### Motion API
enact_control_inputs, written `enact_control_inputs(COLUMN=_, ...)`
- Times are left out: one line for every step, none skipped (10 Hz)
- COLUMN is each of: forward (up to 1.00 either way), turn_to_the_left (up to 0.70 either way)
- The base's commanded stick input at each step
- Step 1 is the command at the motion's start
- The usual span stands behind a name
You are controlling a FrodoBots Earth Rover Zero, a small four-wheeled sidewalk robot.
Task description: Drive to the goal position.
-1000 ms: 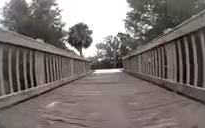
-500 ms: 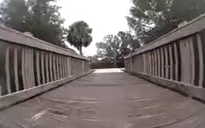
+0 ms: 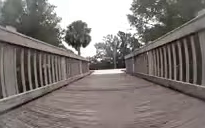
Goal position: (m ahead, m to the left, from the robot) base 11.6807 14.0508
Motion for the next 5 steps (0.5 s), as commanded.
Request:
enact_control_inputs(forward=0.70, turn_to_the_left=0.00)
enact_control_inputs(forward=0.70, turn_to_the_left=-0.25)
enact_control_inputs(forward=0.70, turn_to_the_left=-0.29)
enact_control_inputs(forward=0.70, turn_to_the_left=-0.05)
enact_control_inputs(forward=0.70, turn_to_the_left=0.00)
